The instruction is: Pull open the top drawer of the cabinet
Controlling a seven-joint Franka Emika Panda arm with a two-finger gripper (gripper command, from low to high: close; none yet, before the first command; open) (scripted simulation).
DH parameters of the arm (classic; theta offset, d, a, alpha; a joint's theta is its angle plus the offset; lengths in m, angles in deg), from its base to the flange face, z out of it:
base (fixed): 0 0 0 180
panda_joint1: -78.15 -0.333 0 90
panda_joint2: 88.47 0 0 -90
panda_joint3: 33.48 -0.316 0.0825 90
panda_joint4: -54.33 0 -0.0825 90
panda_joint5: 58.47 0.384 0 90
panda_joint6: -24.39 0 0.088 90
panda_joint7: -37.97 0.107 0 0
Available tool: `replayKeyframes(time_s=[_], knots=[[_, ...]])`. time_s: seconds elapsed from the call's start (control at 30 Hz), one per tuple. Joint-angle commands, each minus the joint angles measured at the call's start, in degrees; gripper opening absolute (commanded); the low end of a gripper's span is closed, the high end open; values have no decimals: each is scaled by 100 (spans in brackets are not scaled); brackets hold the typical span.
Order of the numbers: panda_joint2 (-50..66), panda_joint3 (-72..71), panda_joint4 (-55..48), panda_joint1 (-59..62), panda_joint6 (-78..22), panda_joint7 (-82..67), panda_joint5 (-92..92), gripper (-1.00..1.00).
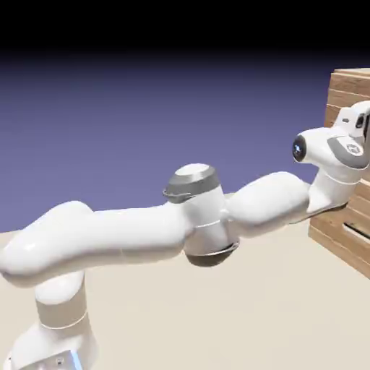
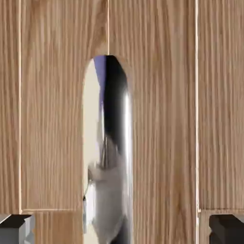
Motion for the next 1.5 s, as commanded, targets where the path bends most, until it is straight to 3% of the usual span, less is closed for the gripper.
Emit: replayKeyframes(time_s=[0.0,0.67,1.47], knots=[[0,0,0,0,0,0,0,-100],[269,-564,3944,2457,-1468,1543,-1211,-100],[268,-1787,8900,6182,-2790,2240,-1080,-100]])
